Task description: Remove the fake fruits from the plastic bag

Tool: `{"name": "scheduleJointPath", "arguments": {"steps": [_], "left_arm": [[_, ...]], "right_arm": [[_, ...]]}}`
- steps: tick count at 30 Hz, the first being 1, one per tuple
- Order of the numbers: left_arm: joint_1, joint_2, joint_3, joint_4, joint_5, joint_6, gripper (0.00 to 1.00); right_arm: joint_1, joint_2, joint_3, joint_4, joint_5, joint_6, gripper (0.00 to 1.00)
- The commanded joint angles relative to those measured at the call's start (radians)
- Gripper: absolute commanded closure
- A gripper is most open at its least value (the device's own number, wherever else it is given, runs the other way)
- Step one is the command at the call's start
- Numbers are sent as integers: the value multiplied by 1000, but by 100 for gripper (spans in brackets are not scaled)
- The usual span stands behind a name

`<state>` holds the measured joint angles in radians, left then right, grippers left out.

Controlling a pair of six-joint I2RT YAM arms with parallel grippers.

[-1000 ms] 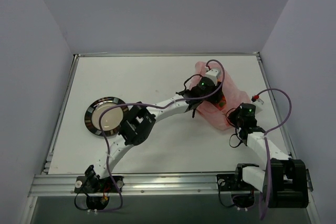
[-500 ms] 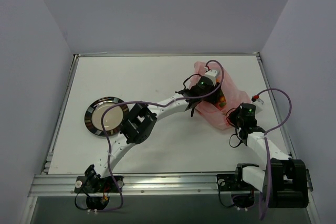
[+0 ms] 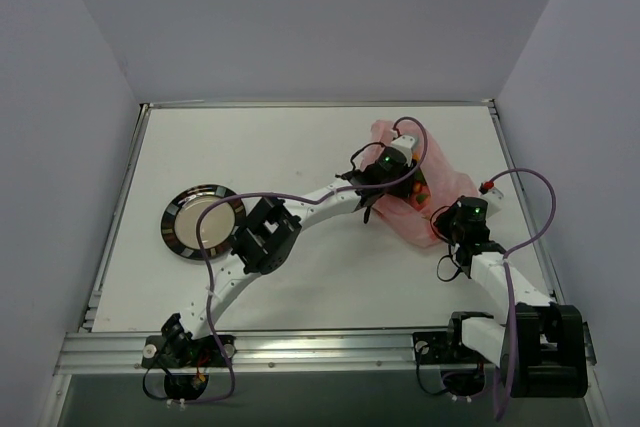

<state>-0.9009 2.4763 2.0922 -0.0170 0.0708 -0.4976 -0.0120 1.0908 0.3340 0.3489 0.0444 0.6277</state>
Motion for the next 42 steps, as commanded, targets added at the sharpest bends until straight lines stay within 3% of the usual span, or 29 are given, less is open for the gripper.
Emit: {"name": "scheduleJointPath", "arguments": {"steps": [1, 6, 14, 27, 31, 33, 36, 37, 42], "left_arm": [[7, -74, -21, 47, -5, 10, 94], [-1, -177, -72, 97, 14, -9, 98], [-3, -316, -162, 164, 176, -62, 98], [36, -628, -474, 321, 199, -124, 98], [83, -876, -706, 373, 80, -124, 98], [131, -1042, -875, 344, -82, -113, 98], [215, -1248, -1059, 203, -348, -117, 98], [236, -1295, -1092, 101, -406, -128, 98], [428, -1511, -1311, -53, -636, -157, 98]], "right_arm": [[6, -19, -7, 28, 15, -6, 81], [6, -19, -7, 28, 21, -3, 81], [6, -23, -10, 24, 34, 4, 81], [-11, -43, -20, 21, 32, 12, 81], [-14, -42, -20, 21, 26, 10, 81], [-14, -45, -21, 22, 23, 9, 81], [-16, -48, -21, 22, 26, 10, 81], [-14, -46, -21, 22, 28, 9, 81], [-13, -37, -18, 28, 22, 4, 81]]}}
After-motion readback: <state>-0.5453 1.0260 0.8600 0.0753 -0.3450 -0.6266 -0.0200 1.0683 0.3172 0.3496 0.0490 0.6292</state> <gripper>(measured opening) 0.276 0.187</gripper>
